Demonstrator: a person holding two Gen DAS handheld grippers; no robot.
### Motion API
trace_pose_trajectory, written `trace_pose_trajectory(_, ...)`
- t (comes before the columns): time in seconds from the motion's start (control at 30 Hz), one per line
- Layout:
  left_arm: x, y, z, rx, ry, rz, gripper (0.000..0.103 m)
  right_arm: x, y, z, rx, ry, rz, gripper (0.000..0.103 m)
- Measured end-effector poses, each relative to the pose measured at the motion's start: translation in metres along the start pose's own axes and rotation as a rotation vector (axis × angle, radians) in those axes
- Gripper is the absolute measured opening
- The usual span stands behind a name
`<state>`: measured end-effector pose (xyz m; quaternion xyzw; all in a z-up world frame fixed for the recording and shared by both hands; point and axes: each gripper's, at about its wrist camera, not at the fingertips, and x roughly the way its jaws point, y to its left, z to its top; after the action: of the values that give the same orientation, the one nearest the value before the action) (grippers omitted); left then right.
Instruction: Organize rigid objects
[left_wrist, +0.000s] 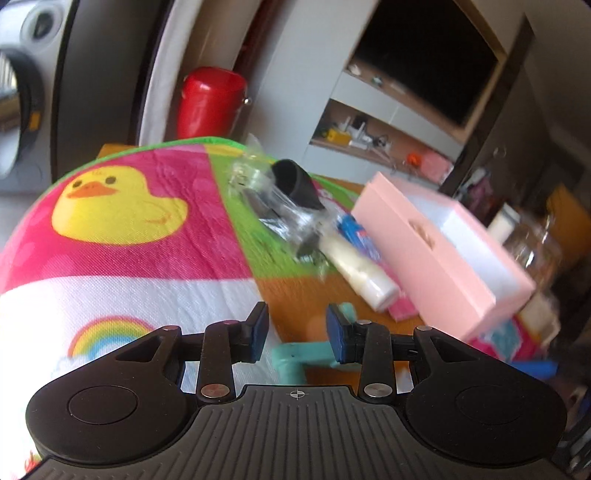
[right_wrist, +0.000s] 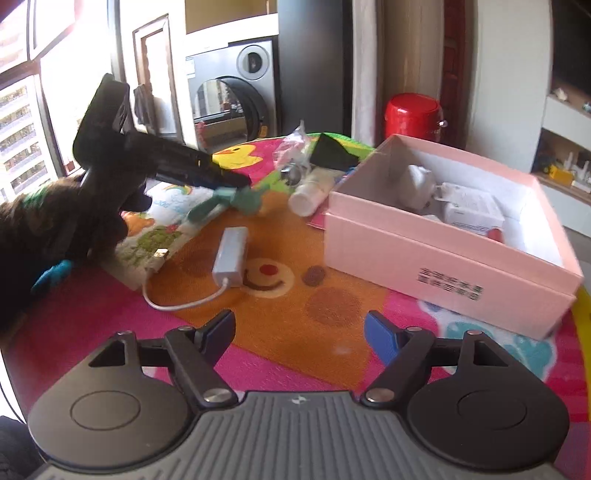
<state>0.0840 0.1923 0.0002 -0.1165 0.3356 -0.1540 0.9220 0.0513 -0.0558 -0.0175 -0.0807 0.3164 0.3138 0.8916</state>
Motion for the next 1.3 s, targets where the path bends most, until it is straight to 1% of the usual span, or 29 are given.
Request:
trace_pose_trajectory(0.07, -0.002, -0.010, -0.004, 0.033, 0.000, 0.028, 0.037, 0.007, 0.007, 0.009, -0.019, -0.011, 0.015, 0.077)
trace_pose_trajectory(0.17, -0.005, -0.018, -0.009, 0.055, 0.011, 0.017, 0.037, 0.023, 0.018, 0.022, -0.032, -0.010, 0.048, 0.077)
trace_pose_trajectory(0.23, -0.008, -0.019, -0.012, 0.048, 0.014, 0.012, 0.037, 0.034, 0.027, 0.028, -0.043, 0.002, 0.071, 0.071)
trace_pose_trajectory(0.27, -0.012, -0.019, -0.014, 0.043, 0.013, 0.012, 0.037, 0.040, 0.030, 0.031, -0.051, 0.011, 0.078, 0.061)
trace_pose_trajectory(0.3, -0.015, -0.018, -0.015, 0.035, 0.012, 0.011, 0.037, 0.045, 0.033, 0.032, -0.059, 0.026, 0.076, 0.047)
trace_pose_trajectory(0.33, -0.019, -0.016, -0.016, 0.026, 0.010, 0.007, 0.037, 0.049, 0.035, 0.033, -0.066, 0.044, 0.073, 0.041)
trace_pose_trajectory(0.37, -0.023, -0.015, -0.017, 0.016, 0.009, 0.003, 0.036, 0.051, 0.036, 0.033, -0.065, 0.057, 0.074, 0.030)
trace_pose_trajectory(0.4, -0.027, -0.013, -0.019, 0.006, 0.009, -0.003, 0.037, 0.050, 0.036, 0.031, -0.062, 0.055, 0.069, 0.025)
trace_pose_trajectory(0.47, -0.035, -0.013, -0.025, -0.003, 0.012, -0.019, 0.036, 0.045, 0.033, 0.027, -0.063, 0.056, 0.055, 0.021)
trace_pose_trajectory(0.57, -0.045, -0.020, -0.035, 0.021, 0.030, -0.052, 0.037, 0.030, 0.023, 0.014, -0.055, 0.054, 0.022, 0.021)
trace_pose_trajectory(0.67, -0.051, -0.032, -0.043, 0.062, 0.046, -0.067, 0.037, 0.009, 0.006, -0.001, -0.024, 0.052, -0.017, 0.021)
trace_pose_trajectory(0.83, -0.063, -0.045, -0.050, 0.111, 0.043, -0.080, 0.037, -0.021, -0.022, -0.024, 0.037, 0.041, -0.118, 0.021)
trace_pose_trajectory(0.87, -0.065, -0.046, -0.051, 0.118, 0.043, -0.080, 0.037, -0.025, -0.027, -0.028, 0.052, 0.036, -0.134, 0.023)
trace_pose_trajectory(0.93, -0.071, -0.046, -0.052, 0.127, 0.041, -0.081, 0.037, -0.031, -0.038, -0.036, 0.083, 0.023, -0.164, 0.038)
trace_pose_trajectory(0.97, -0.074, -0.046, -0.052, 0.130, 0.041, -0.083, 0.037, -0.031, -0.044, -0.039, 0.101, 0.016, -0.186, 0.056)
trace_pose_trajectory(1.0, -0.078, -0.045, -0.053, 0.137, 0.044, -0.087, 0.037, -0.032, -0.049, -0.043, 0.124, 0.010, -0.203, 0.070)
trace_pose_trajectory(1.07, -0.085, -0.047, -0.055, 0.166, 0.052, -0.087, 0.037, -0.033, -0.054, -0.045, 0.150, -0.002, -0.194, 0.071)
trace_pose_trajectory(1.13, -0.089, -0.053, -0.058, 0.224, 0.067, -0.067, 0.037, -0.032, -0.053, -0.044, 0.145, 0.000, -0.192, 0.073)
trace_pose_trajectory(1.23, -0.087, -0.063, -0.065, 0.330, 0.082, 0.018, 0.037, -0.031, -0.052, -0.046, 0.135, 0.002, -0.192, 0.077)
trace_pose_trajectory(1.3, -0.081, -0.067, -0.067, 0.373, 0.098, 0.045, 0.037, -0.032, -0.052, -0.046, 0.137, 0.002, -0.191, 0.077)
